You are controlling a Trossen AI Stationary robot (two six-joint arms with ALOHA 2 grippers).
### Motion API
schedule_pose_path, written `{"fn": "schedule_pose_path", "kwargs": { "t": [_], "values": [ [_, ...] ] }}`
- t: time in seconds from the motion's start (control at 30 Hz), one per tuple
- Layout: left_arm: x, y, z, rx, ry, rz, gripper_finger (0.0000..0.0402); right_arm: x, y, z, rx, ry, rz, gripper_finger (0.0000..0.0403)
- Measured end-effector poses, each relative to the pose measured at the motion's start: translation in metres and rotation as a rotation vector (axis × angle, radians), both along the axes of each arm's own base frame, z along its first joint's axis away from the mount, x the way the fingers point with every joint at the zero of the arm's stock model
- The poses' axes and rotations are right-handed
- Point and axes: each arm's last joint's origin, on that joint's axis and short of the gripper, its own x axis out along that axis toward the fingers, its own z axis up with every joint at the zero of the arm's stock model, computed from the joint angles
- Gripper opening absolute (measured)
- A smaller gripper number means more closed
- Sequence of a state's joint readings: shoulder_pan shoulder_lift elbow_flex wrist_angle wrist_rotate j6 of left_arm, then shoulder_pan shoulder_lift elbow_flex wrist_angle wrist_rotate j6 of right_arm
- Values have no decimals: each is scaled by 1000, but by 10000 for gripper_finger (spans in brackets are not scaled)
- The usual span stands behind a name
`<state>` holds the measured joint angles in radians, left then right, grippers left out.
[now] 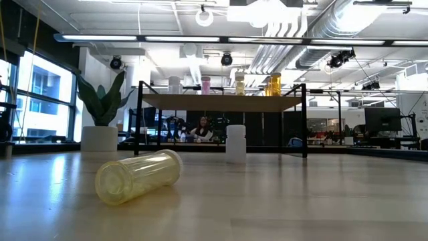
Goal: Pick and place medicine bottles onto shelf by color
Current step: Put the pink pill bottle aligned with the other pink pill bottles on the shelf
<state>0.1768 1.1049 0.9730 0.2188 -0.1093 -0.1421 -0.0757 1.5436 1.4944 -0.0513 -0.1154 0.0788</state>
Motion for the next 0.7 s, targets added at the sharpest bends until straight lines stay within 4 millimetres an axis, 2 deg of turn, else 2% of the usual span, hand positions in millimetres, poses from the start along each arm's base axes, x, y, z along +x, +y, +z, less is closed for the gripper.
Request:
{"fn": "schedule_pose_path", "kwargs": {
  "t": [0.17, 0.5, 0.7],
  "values": [
    [0, 0, 0, -2, -1, 3, 85, 0, -3, -1, 13, 8, -6, 87],
    [1, 0, 0, 15, -2, -5, 83, -1, -3, -2, 28, 26, -5, 87],
    [1, 0, -1, 28, 15, 10, 83, -2, -3, -7, 32, 79, -7, 129]
  ]
}}
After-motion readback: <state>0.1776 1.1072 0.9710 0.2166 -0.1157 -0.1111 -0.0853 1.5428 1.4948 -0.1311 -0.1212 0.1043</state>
